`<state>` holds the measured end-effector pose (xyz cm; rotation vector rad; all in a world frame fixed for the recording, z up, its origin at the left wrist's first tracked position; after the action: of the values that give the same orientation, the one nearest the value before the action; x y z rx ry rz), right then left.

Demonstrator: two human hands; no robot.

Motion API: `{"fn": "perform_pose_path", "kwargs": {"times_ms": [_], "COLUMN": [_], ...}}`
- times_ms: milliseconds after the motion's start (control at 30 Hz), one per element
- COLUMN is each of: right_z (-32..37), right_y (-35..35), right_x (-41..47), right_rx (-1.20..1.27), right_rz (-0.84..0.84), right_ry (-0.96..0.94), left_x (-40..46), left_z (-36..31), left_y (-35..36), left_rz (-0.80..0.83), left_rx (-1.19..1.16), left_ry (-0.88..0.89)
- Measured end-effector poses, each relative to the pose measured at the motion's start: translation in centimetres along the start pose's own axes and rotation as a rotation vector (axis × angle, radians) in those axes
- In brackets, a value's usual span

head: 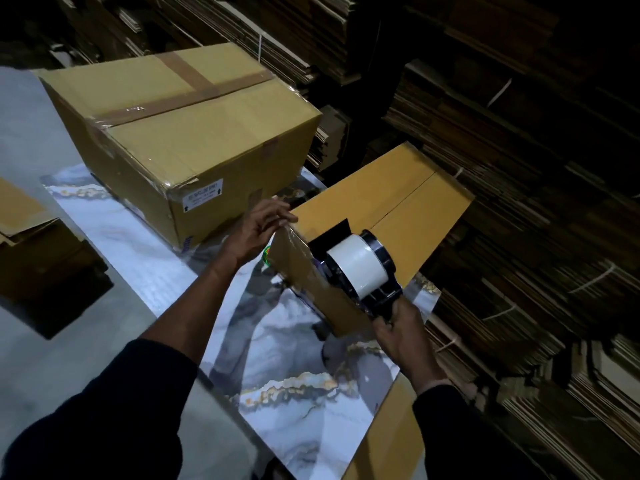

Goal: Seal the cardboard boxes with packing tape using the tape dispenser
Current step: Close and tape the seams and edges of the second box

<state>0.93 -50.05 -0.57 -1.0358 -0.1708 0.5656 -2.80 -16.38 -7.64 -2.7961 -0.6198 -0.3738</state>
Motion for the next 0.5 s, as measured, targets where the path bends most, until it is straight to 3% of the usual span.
{"fn": "perform_pose_path", "kwargs": {"times_ms": [167, 267, 500], "right_z": [0.6, 0.1, 0.3], "right_y": [0.0, 0.1, 0.0], "right_x": [-0.2, 0.0, -0.1], "right_rx": [-0.034, -0.027, -0.021], "right_rz": [-0.044, -0.045, -0.05], "right_ry": [-0.015, 0.009, -0.039], "left_x": [0.4, 0.6, 0.6], "left_z": [-0.1, -0.3, -1.0], "left_y": [0.5, 3.4, 6.4], "left_rz": [-0.042, -0.109, -0.592], "left_rx": [0.075, -0.033, 0.061], "left_ry": [-0.046, -0.105, -0.222]}}
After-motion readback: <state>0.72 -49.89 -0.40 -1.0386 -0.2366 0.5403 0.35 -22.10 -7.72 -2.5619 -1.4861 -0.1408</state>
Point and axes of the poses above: each hand's wrist, its own x-axis towards the middle knuckle, its own y-axis out of the palm, z = x × y, the point moved 7 cm from there along x, towards the middle knuckle, and after that the axes turned 4 degrees about -x, right-handed, at the moved point
